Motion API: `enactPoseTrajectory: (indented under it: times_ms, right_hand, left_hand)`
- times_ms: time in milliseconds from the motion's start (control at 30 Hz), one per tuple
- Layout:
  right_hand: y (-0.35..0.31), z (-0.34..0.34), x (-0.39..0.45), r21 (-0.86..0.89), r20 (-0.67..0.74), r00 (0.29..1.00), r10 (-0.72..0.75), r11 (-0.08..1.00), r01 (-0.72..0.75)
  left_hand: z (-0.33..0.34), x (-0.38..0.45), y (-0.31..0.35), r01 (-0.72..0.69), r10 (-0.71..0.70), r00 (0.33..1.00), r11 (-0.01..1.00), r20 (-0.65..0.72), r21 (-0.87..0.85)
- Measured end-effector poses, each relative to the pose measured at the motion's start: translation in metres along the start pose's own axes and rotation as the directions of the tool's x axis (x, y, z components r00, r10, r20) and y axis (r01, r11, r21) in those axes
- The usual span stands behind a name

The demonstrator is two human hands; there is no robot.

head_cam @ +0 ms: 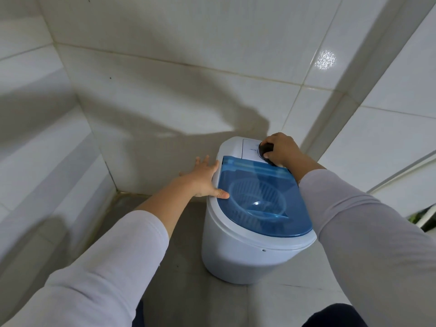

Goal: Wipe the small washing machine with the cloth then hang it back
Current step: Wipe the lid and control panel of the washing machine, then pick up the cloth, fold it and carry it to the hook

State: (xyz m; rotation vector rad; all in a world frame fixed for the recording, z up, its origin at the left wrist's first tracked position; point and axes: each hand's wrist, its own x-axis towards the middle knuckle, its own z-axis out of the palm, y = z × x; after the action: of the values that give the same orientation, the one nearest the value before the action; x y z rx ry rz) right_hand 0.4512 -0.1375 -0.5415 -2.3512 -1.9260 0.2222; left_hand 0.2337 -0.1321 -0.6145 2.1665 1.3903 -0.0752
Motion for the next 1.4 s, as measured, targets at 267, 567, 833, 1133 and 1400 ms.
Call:
enactPoseTrajectory:
  times_ms: [267,567,833,1133,1400]
  right_hand:
    - [0.004,0.008,-0.009,-0.081,-0.065,0.993,-0.096,0.993,0.091]
    - [0.008,0.010,-0.025,-0.034,-0.087,0.992,-0.095,0.995,0.092]
    - [0.010,0.016,-0.034,-0.069,-0.049,0.998,-0.032,0.997,0.029]
    - [-0.002,0.010,-0.032,-0.221,0.109,0.994,0.007,0.975,0.017]
    - [-0.014,-0.004,-0.049,-0.030,0.309,0.949,0.063,0.998,-0.057]
  left_hand:
    - [0.001,0.001,0.000,0.001,-0.001,1.000,1.000,-0.001,-0.003]
    - [0.002,0.001,0.001,0.009,-0.009,1.000,1.000,-0.009,0.012]
    - [0.003,0.003,0.000,0.007,-0.007,1.000,1.000,-0.020,0.005]
    - [0.003,0.005,-0.001,0.003,-0.002,1.000,1.000,-0.019,0.014]
    - [-0.001,-0.008,0.008,0.018,-0.013,0.998,0.997,-0.064,0.080]
